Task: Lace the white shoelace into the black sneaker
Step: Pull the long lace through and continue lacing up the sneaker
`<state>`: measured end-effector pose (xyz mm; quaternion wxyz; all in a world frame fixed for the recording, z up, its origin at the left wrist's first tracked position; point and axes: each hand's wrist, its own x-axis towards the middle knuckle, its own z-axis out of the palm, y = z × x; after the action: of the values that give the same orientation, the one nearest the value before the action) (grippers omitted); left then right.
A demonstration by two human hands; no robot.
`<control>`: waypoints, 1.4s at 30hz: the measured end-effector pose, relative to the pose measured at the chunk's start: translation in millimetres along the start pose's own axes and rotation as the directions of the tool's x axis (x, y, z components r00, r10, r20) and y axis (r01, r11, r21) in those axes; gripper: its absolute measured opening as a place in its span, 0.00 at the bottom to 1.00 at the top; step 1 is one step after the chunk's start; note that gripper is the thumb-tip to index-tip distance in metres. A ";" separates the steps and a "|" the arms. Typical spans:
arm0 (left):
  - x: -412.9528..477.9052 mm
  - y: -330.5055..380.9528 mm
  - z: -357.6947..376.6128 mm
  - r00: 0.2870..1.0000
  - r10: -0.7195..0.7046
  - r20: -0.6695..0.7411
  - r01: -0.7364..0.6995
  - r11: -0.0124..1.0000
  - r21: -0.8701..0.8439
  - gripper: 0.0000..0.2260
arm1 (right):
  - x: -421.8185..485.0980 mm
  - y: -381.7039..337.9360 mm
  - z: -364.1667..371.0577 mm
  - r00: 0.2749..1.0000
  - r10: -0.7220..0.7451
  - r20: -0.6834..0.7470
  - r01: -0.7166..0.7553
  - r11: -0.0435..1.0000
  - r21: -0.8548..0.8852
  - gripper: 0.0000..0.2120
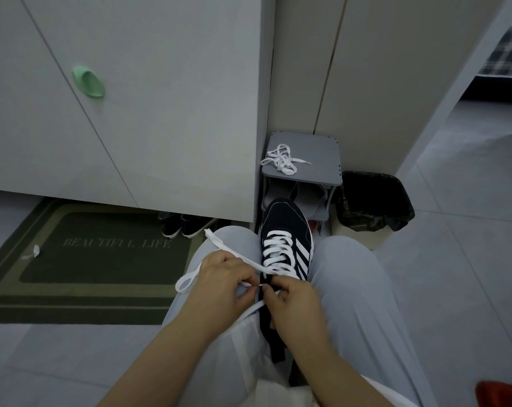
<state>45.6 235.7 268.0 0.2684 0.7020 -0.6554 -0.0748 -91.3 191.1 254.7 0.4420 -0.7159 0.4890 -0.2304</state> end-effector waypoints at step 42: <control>41.7 1.9 -78.7 0.962 -0.182 0.204 0.209 0.971 -0.120 0.04 | 4.4 -11.9 -73.1 0.994 -0.048 0.099 0.098 0.798 -0.595 0.13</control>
<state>85.3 217.6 345.7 0.2440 0.7323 -0.5986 -0.2139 -139.2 158.9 301.2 0.2034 -0.8455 0.4910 -0.0526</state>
